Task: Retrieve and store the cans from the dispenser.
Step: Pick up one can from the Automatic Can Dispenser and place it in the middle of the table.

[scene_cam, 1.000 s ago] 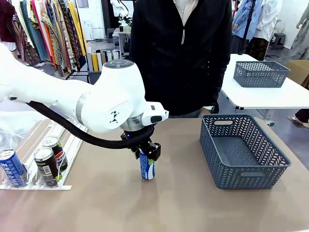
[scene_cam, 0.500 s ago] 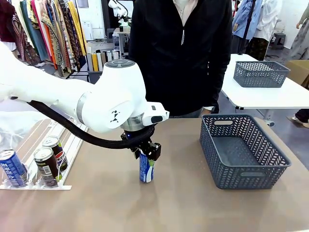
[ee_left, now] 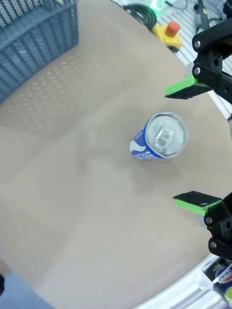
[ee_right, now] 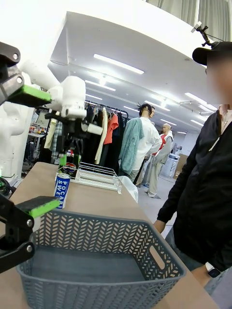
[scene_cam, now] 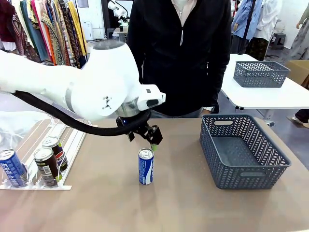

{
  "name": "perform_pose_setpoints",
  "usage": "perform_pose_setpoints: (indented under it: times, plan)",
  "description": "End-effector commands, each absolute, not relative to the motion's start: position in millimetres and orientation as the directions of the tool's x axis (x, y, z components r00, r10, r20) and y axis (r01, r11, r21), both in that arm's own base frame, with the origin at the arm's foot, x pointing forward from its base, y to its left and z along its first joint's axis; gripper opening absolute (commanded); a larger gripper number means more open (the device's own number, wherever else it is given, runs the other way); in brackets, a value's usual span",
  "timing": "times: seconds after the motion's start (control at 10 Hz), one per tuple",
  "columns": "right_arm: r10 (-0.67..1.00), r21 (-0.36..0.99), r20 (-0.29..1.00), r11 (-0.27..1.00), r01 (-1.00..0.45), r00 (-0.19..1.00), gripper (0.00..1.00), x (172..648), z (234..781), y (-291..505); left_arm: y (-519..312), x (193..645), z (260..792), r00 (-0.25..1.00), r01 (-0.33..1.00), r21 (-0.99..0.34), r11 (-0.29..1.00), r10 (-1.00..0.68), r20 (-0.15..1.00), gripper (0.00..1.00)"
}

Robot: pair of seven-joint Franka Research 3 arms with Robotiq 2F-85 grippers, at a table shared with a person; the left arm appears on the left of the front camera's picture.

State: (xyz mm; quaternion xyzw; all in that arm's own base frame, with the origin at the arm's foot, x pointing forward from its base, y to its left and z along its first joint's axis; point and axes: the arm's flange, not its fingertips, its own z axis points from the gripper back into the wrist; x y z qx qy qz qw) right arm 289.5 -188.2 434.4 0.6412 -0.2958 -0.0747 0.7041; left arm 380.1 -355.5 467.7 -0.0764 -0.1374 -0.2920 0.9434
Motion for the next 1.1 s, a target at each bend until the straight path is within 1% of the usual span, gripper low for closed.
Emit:
perform_pose_setpoints:
  times: [0.0, 0.1, 0.2, 0.3, 0.4, 0.5, 0.6, 0.8, 0.9, 1.0]
  plan:
    - [-0.482, 0.946, 0.324, 0.163, -0.279, 0.814, 1.0, 289.4, 438.5, -188.5, -309.2, 355.2, 514.7, 0.824, 0.551, -0.18, 0.814, -0.499, 0.268, 1.0]
    - [-0.482, 0.946, 0.324, 0.163, -0.279, 0.814, 1.0, 289.4, 438.5, -188.5, -278.3, 348.9, 543.4, 0.829, 0.554, -0.262, 0.79, -0.495, 0.26, 1.0]
    - [-0.482, 0.946, 0.324, 0.163, -0.279, 0.814, 1.0, 289.4, 438.5, -188.5, -229.0, 351.0, 571.2, 0.834, 0.552, -0.407, 0.728, -0.496, 0.242, 1.0]
    - [-0.482, 0.946, 0.324, 0.163, -0.279, 0.814, 1.0, 289.4, 438.5, -188.5, -176.0, 353.5, 589.6, 0.855, 0.516, -0.509, 0.689, -0.456, 0.249, 1.0]
    - [-0.482, 0.946, 0.324, 0.163, -0.279, 0.814, 1.0, 289.4, 438.5, -188.5, -120.4, 351.6, 601.3, 0.894, 0.448, -0.549, 0.706, -0.361, 0.265, 1.0]
    - [-0.482, 0.946, 0.324, 0.163, -0.279, 0.814, 1.0, 289.4, 438.5, -188.5, -61.1, 349.2, 604.2, 0.924, 0.382, -0.607, 0.697, -0.267, 0.274, 1.0]
    - [-0.482, 0.946, 0.324, 0.163, -0.279, 0.814, 1.0, 289.4, 438.5, -188.5, -12.2, 347.3, 599.8, 0.943, 0.331, -0.682, 0.652, -0.209, 0.258, 1.0]
    - [-0.482, 0.946, 0.324, 0.163, -0.279, 0.814, 1.0, 289.4, 438.5, -188.5, 72.2, 337.7, 575.1, 0.965, 0.261, -0.83, 0.493, -0.102, 0.243, 1.0]
    - [-0.482, 0.946, 0.324, 0.163, -0.279, 0.814, 1.0, 289.4, 438.5, -188.5, 108.9, 330.0, 556.2, 0.973, 0.201, -0.879, 0.432, 0.018, 0.231, 1.0]
    - [-0.482, 0.946, 0.324, 0.163, -0.279, 0.814, 1.0, 289.4, 438.5, -188.5, 146.9, 318.2, 532.5, 0.971, 0.158, -0.926, 0.342, 0.117, 0.208, 1.0]
